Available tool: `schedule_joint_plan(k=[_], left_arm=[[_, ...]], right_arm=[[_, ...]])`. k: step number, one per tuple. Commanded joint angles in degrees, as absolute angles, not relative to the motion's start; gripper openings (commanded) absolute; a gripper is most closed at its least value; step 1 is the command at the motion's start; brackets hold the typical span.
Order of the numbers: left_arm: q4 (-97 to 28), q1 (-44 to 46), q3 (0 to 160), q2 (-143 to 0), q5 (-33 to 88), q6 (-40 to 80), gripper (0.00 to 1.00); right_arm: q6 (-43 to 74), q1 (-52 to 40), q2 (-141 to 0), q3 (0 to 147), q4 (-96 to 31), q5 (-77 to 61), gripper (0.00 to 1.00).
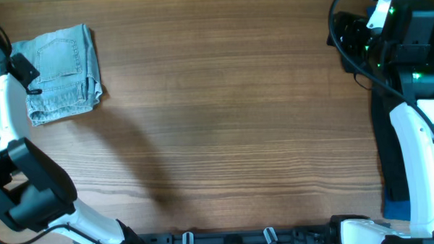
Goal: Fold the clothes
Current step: 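Drag the folded shorts to the table's upper-left corner with left gripper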
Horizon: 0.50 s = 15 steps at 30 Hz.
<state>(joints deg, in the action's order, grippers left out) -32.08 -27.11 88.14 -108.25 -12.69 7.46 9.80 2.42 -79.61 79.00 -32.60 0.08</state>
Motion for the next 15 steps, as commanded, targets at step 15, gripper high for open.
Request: schedule_joint_plan(k=[15], left_arm=[[-26.7, -18.2, 84.9, -124.1, 6.3, 17.4, 0.04]], right_arm=[[10.5, 2.3, -80.2, 78.6, -32.5, 0.9, 0.99]])
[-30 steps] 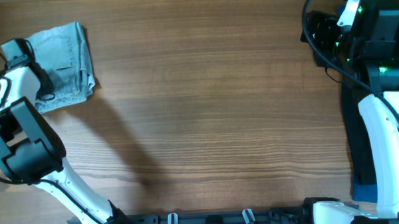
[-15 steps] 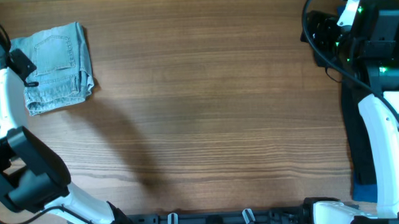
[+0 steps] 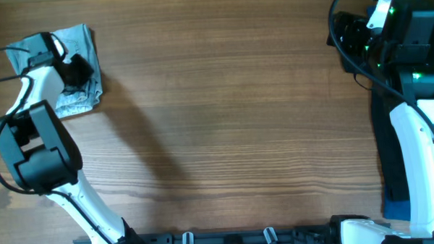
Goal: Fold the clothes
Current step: 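Drag the folded shorts to the table's upper-left corner with left gripper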
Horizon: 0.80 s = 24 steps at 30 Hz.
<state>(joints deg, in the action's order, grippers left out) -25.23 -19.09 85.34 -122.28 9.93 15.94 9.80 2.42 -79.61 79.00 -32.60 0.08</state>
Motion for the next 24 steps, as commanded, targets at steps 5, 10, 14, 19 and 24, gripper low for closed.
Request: schedule_joint_plan(k=[5, 10, 14, 19, 24], left_arm=[[-36.8, -18.2, 84.7, -124.5, 1.3, 16.9, 0.04], [-43.7, -18.2, 84.7, -124.5, -1.5, 16.7, 0.04], [-46.9, -18.2, 84.7, -124.5, -3.4, 16.7, 0.05], [-48.4, -18.2, 84.7, -123.8, -5.9, 16.8, 0.05], [-47.4, -18.2, 84.7, -121.4, -6.5, 16.8, 0.05]], right_arm=[[10.5, 2.3, -80.2, 78.6, -32.5, 0.9, 0.99], [10.5, 2.3, -80.2, 78.6, -32.5, 0.9, 0.99], [10.5, 2.3, -80.2, 78.6, -32.5, 0.9, 1.0], [10.5, 2.3, -80.2, 78.6, -32.5, 0.9, 0.99], [10.5, 2.3, -80.2, 78.6, -32.5, 0.9, 0.99]])
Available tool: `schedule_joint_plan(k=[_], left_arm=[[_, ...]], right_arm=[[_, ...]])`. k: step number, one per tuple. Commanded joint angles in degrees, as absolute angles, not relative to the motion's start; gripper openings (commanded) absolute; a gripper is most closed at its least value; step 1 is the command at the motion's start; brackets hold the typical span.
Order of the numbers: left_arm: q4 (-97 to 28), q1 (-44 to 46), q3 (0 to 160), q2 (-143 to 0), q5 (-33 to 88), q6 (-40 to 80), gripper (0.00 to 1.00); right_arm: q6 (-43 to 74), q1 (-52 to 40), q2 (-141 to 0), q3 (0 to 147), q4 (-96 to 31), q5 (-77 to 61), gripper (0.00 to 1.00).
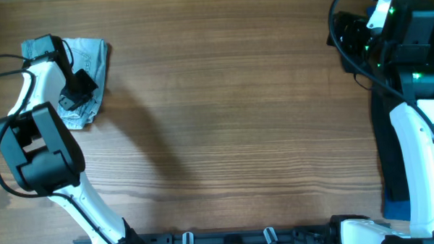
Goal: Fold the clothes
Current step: 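Drag the folded shorts to the table's upper-left corner with left gripper, then release the shorts and lift the left gripper away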
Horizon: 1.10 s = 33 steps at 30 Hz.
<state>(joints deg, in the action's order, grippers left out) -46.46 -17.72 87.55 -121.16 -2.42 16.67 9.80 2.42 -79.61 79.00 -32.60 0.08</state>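
Note:
A small folded pair of light blue denim shorts (92,57) lies at the table's far left, rumpled and skewed, with a corner poking out at the lower left. My left gripper (76,89) rests on top of its lower half, and the arm covers the garment's left part. Its fingers are too dark and small to show whether they pinch the cloth. My right arm is parked at the far right edge, with its gripper (349,32) dark against the wrist and nothing visibly in it.
The wooden table (232,136) stretches between the two arms. A blue object (394,207) shows behind the right arm at the lower right. A black rail (228,240) with clips runs along the front edge.
The left gripper has moved slightly down over the shorts. The shorts have shifted to the right and turned, and their outline is more crumpled. The right arm has not moved.
At first the shorts lay neatly folded at the far left with the left arm off to their left side. Then the left gripper was over the garment's middle. Now it sits on the lower half, and the cloth is displaced rightward and skewed.

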Motion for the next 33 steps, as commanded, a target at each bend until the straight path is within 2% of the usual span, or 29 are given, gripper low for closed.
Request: schedule_joint_plan(k=[1, 5, 10, 16, 17, 19, 20, 33], left_arm=[[-47.4, -18.1, 84.8, -120.2, -6.3, 16.8, 0.05], [-47.1, -16.8, 84.8, -112.2, -1.6, 18.8, 0.08], [-44.8, -13.8, 84.8, -103.4, -0.9, 20.0, 0.2], [-47.4, -9.5, 84.8, -102.7, 8.1, 15.2, 0.2], [-47.4, -8.6, 84.8, -102.7, 8.0, 15.2, 0.27], [-46.8, -7.3, 84.8, -102.8, 7.9, 15.2, 0.53], [-46.7, -6.7, 84.8, -102.8, 7.9, 15.5, 1.0], [-46.8, -6.6, 84.8, -102.8, 7.9, 15.4, 1.0]], right_arm=[[10.5, 2.3, -80.2, 78.6, -32.5, 0.9, 0.99], [10.5, 2.3, -80.2, 78.6, -32.5, 0.9, 0.99], [10.5, 2.3, -80.2, 78.6, -32.5, 0.9, 0.99], [10.5, 2.3, -80.2, 78.6, -32.5, 0.9, 0.99], [10.5, 2.3, -80.2, 78.6, -32.5, 0.9, 0.99], [10.5, 2.3, -80.2, 78.6, -32.5, 0.9, 0.99], [10.5, 2.3, -80.2, 78.6, -32.5, 0.9, 0.99], [10.5, 2.3, -80.2, 78.6, -32.7, 0.9, 0.99]])
